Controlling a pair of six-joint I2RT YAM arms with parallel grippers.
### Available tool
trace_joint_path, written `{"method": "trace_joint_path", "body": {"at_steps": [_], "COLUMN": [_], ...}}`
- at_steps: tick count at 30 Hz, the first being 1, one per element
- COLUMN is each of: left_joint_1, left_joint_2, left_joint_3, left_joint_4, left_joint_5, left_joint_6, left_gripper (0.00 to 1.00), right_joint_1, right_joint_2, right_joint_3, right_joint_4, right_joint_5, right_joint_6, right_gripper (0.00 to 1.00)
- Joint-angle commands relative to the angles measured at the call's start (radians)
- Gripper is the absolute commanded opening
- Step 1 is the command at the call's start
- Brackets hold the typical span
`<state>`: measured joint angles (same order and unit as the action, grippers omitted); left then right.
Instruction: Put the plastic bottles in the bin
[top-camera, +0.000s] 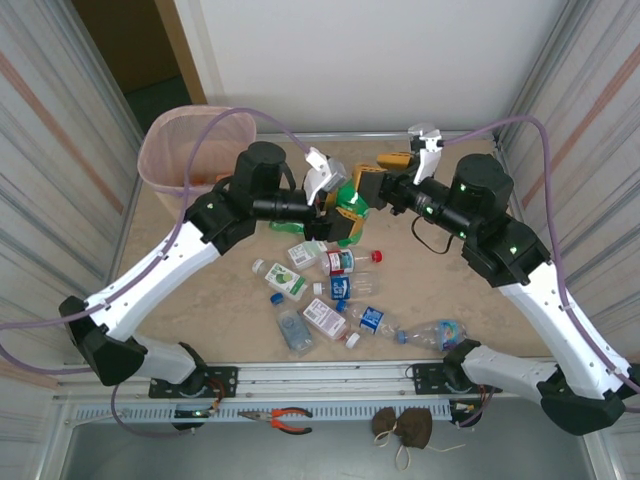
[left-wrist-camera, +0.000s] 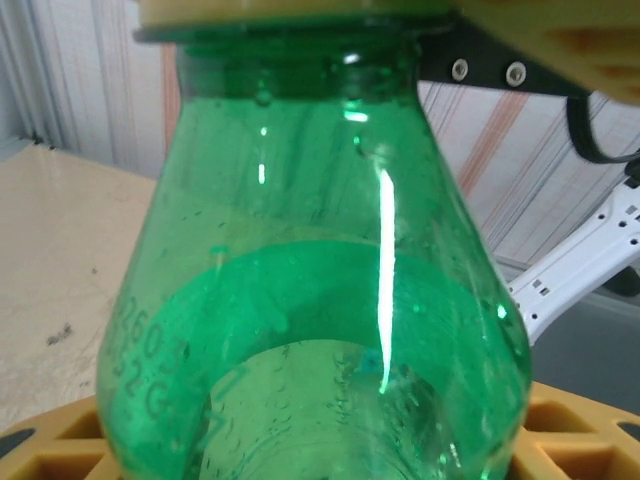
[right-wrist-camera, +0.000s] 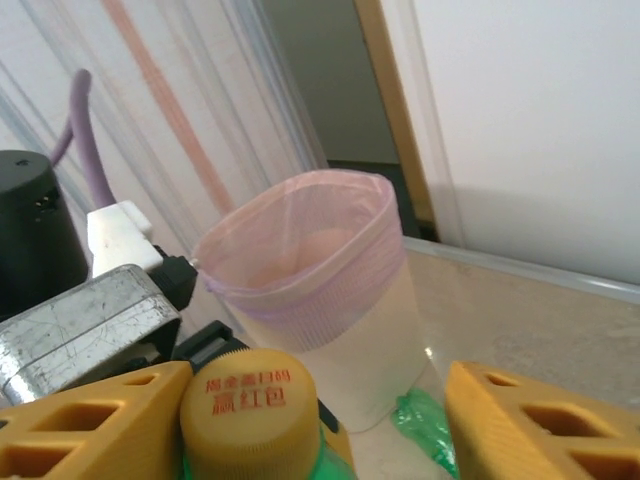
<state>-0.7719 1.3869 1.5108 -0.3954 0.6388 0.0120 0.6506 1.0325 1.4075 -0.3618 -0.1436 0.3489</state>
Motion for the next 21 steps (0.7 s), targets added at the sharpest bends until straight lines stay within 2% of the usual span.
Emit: {"method": "trace_joint_path", "body": {"at_steps": [1, 8, 16, 21], "left_joint_1": [0.039, 0.212, 0.506, 0.626], "left_joint_2": [-0.021, -0.045, -0.007, 0.059], "left_joint_3": [0.074, 0.181, 0.34, 0.447], "left_joint_4": [-0.116, -0.329, -0.552, -0.654], "left_joint_5": [-0.056, -0.097, -0.131, -0.255], "left_joint_6": [0.056, 0.133, 0.228, 0.307], "left_gripper": [0.53, 0.53, 0.53, 0.53], "right_joint_1": [-0.006, -0.069, -0.123, -0.124], "right_joint_2": [-0.037, -0.093, -0.099, -0.085], "right_joint_3": [0.047, 0.048, 0.043, 0.047], "right_joint_4": [-0.054, -0.131, -0.169, -0.172], "right_joint_5": [0.115, 0.147, 0.134, 0.121], "right_joint_6": [-0.029, -0.039, -0.031, -0.027], "right_gripper": [0.69, 0.7, 0.7, 0.7]}}
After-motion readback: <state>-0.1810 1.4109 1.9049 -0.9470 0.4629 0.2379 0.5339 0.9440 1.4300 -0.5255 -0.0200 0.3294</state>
